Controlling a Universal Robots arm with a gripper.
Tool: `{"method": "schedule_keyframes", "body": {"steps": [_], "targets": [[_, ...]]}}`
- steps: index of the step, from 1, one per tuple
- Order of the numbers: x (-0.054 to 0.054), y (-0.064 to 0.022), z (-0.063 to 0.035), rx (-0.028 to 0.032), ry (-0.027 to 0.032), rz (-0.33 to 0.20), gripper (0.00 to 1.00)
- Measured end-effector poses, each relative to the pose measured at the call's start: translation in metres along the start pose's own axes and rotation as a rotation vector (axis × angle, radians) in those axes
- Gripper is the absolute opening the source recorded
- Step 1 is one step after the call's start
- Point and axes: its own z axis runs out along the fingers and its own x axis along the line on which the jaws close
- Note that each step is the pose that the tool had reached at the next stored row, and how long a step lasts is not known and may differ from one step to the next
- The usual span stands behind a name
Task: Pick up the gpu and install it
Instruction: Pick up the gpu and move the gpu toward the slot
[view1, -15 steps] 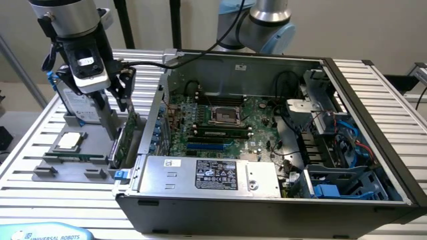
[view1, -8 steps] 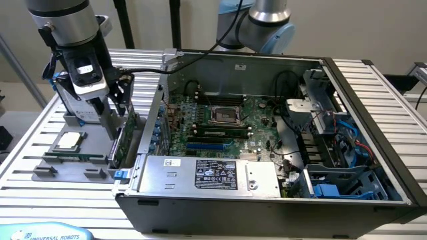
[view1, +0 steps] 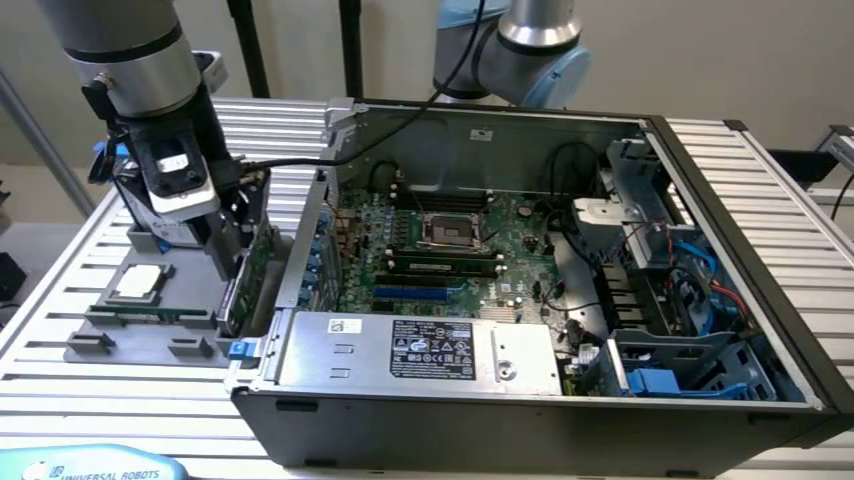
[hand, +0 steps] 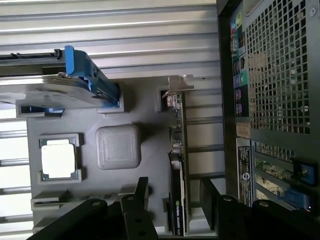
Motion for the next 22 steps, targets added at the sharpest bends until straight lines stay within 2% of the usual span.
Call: {"method": "schedule_keyframes", "body": {"steps": [22], "targets": [[-0.001,-0.0047,0.0400,0.0001,-0.0003,0.004,0.54]]}}
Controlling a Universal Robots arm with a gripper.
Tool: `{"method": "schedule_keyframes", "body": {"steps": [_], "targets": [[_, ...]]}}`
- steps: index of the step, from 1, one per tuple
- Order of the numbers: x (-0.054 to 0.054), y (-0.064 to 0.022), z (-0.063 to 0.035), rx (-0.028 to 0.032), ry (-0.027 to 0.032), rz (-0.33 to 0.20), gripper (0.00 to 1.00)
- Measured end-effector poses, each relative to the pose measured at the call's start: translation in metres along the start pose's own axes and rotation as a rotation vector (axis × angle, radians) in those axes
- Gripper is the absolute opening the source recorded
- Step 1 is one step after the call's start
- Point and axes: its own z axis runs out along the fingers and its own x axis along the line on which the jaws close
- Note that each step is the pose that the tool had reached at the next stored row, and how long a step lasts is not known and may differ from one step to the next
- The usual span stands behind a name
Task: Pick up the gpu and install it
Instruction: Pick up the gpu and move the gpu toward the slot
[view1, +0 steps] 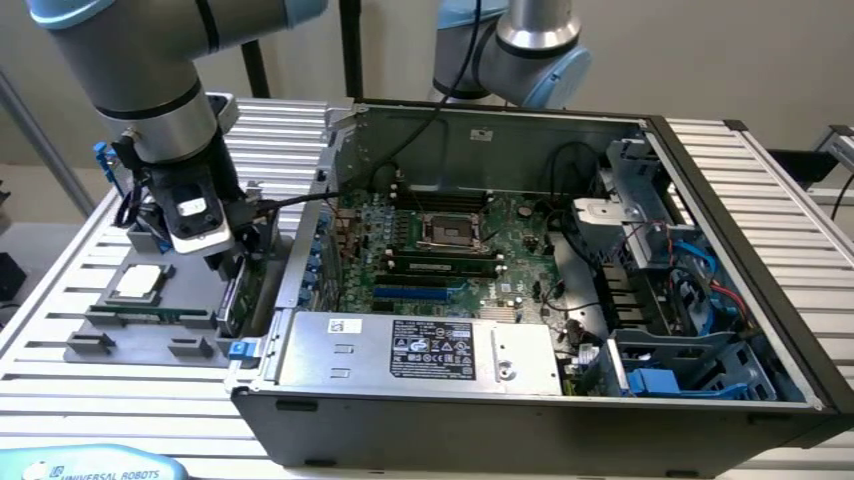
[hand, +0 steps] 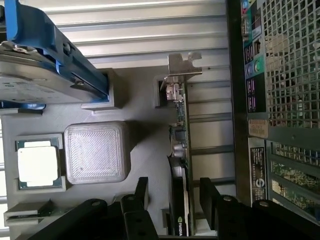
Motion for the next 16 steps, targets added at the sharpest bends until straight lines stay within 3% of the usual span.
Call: {"method": "schedule_keyframes", "body": {"steps": [6,16], "targets": [[-0.0018,-0.0003,0.0102,-0.0001,0.0000,0.000,0.54],[-0.0033,0.0003,0.0111,-0.0035,0.0003,0.000,0.54]]}}
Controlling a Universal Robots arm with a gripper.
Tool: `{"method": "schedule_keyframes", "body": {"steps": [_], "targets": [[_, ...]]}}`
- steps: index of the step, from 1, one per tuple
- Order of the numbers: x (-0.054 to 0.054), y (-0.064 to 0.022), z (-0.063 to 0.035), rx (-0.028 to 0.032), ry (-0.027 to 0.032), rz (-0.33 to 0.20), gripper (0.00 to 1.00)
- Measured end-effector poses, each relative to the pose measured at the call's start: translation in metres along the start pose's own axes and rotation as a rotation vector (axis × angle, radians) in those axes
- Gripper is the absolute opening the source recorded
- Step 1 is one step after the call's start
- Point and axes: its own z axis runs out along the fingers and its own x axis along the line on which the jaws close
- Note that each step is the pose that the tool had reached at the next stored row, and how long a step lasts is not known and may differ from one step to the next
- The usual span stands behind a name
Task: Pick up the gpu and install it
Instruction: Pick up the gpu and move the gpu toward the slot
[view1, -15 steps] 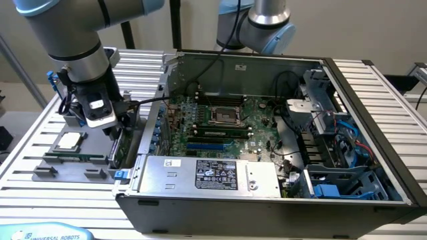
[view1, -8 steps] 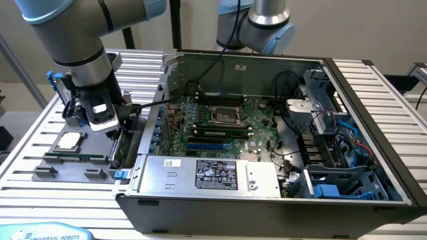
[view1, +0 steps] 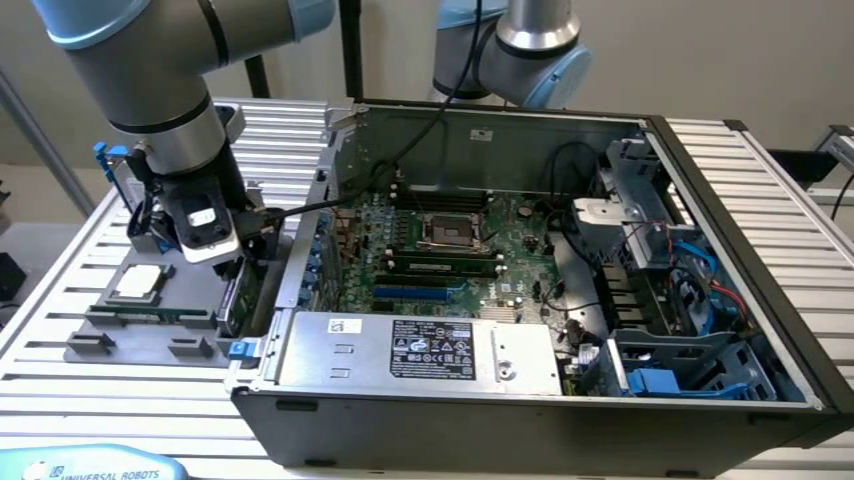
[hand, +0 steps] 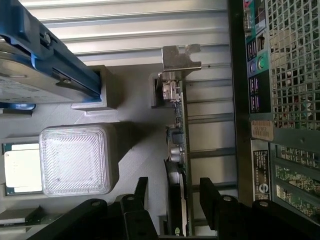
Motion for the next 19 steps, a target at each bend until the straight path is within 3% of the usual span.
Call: {"method": "schedule_keyframes", "body": {"steps": [7,8,19], "targets": [[-0.0002,0.0012,0.0002,-0.0021,0.0001,0.001,0.52],[-0.0004,0.0012,0.0003,-0.0023,0.0001,0.001,0.45],[-0.0011,0.0012,0.0009,-0.0020,-0.0008,0.020,0.45]]}}
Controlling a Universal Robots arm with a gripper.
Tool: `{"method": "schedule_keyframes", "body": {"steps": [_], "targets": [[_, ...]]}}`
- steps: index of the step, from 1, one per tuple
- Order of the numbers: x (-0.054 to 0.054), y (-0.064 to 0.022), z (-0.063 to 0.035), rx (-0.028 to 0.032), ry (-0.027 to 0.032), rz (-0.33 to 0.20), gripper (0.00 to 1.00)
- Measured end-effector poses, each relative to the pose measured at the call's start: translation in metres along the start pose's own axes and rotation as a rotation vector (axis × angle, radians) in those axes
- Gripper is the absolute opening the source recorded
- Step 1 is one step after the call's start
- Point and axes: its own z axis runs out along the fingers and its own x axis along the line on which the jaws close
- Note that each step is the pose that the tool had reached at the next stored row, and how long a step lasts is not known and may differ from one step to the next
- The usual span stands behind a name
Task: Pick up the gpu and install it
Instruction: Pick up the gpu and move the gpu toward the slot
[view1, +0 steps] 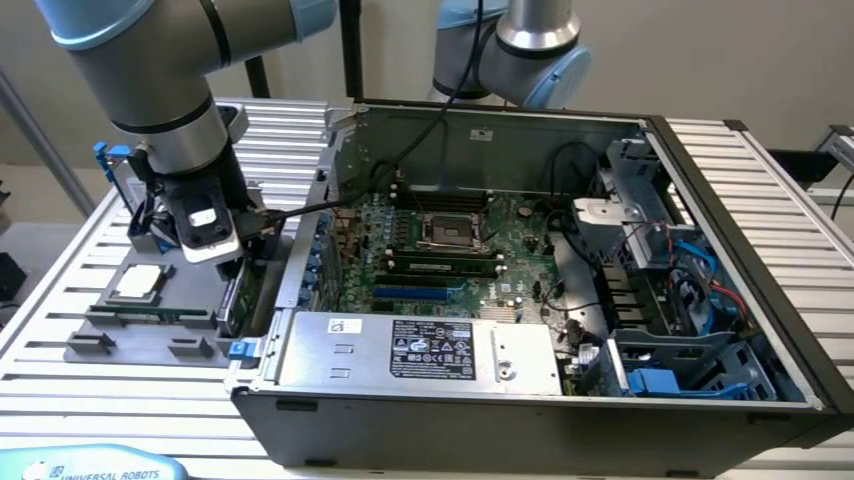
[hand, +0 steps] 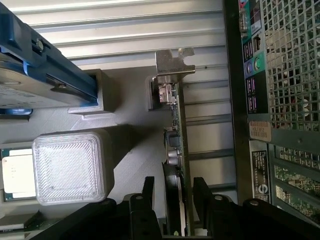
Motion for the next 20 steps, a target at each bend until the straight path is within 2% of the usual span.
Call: {"method": "schedule_keyframes", "body": {"steps": [4,5,16,20], "targets": [[0.0000,0.0000,0.0000,-0.0002,-0.0001,0.000,0.42],[0.0000,0.0000,0.0001,-0.0004,-0.0001,0.000,0.35],[-0.0001,0.0000,0.0000,-0.0044,0.0004,0.000,0.35],[-0.0002,0.0000,0.0000,-0.0047,0.0005,0.000,0.27]]}}
